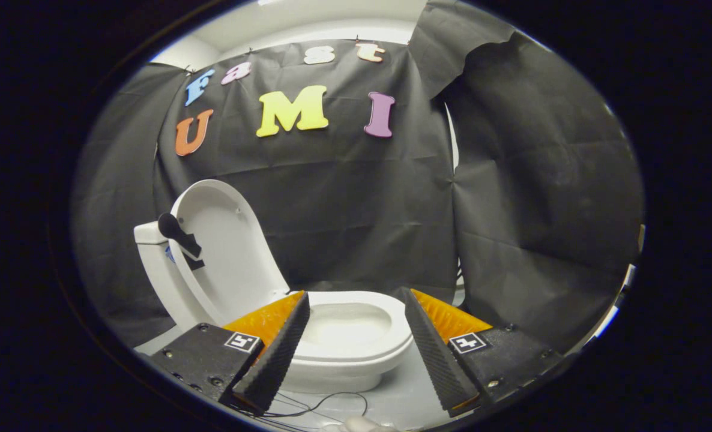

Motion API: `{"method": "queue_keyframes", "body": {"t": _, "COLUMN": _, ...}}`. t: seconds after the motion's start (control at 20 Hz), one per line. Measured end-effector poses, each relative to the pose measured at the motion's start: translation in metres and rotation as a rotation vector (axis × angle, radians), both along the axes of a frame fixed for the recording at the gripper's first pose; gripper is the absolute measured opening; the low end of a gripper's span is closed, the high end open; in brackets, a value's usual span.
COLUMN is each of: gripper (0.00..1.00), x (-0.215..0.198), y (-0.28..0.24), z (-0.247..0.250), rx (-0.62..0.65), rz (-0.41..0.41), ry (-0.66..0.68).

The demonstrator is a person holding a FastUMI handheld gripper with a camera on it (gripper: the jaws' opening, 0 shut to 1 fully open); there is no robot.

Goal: Open the toilet lid.

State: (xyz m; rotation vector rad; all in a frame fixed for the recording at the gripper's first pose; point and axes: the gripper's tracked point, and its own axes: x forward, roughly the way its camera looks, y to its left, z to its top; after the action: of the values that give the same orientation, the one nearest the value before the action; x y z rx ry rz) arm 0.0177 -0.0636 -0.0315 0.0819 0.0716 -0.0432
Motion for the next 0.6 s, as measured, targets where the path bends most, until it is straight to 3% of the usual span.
{"method": "queue_keyframes", "body": {"t": 0.6, "gripper": 1.0, "x": -0.003, "y": 0.004, "z": 0.008, "rx": -0.021, "rz": 0.001, "ry": -0.019}}
